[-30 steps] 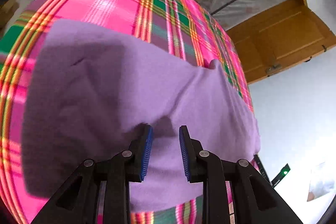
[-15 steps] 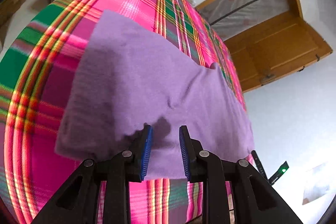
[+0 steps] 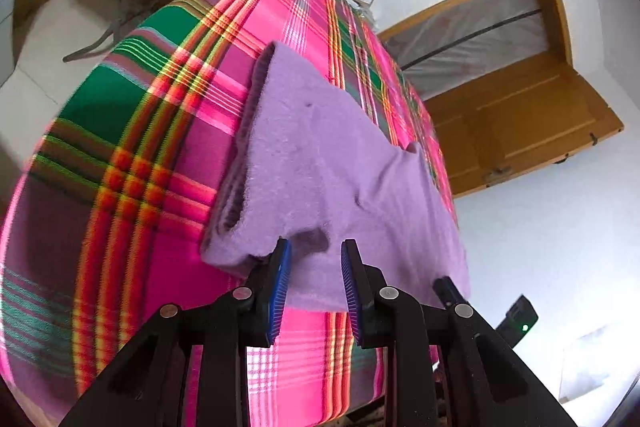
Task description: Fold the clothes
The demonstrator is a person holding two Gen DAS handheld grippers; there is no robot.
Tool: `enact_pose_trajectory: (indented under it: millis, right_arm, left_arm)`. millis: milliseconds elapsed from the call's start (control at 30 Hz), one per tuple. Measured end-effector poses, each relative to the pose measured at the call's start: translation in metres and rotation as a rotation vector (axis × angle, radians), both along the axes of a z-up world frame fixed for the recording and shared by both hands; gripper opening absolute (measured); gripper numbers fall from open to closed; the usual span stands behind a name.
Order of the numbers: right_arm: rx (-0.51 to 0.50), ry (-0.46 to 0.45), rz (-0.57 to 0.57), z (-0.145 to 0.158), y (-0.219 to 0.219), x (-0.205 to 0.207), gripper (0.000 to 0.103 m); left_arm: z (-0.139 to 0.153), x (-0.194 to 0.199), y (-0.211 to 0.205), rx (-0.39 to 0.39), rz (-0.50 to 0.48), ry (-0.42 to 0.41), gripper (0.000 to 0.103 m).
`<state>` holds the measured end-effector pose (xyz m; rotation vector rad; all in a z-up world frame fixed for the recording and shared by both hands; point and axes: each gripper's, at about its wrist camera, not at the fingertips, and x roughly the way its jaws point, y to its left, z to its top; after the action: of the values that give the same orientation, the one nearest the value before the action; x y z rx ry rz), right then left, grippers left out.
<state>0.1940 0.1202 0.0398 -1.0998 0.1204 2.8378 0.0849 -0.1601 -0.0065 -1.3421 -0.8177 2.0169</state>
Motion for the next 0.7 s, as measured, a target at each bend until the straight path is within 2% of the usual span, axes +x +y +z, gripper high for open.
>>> enact_pose_trajectory:
  millis: [367, 433, 567, 700]
  right_arm:
    - [-0.011, 0.003, 0.268, 0.009, -0.081, -0.037, 0.047]
    - [-0.012, -0.002, 0.307, 0.008, -0.096, -0.041, 0.047]
    - [-0.018, -0.007, 0.379, 0.008, -0.122, -0.049, 0.047]
    - [-0.035, -0.023, 0.474, 0.007, -0.151, -0.06, 0.047]
  left_arm:
    - [0.0, 0.007, -0.029, 0.077, 0.02, 0.004, 0.027]
    - [0.002, 0.009, -0.035, 0.072, 0.028, 0.012, 0.027]
    - [0.006, 0.004, -0.04, -0.003, 0.11, 0.013, 0.027]
    - [-0.004, 0.003, -0.053, 0.029, 0.16, -0.033, 0.028]
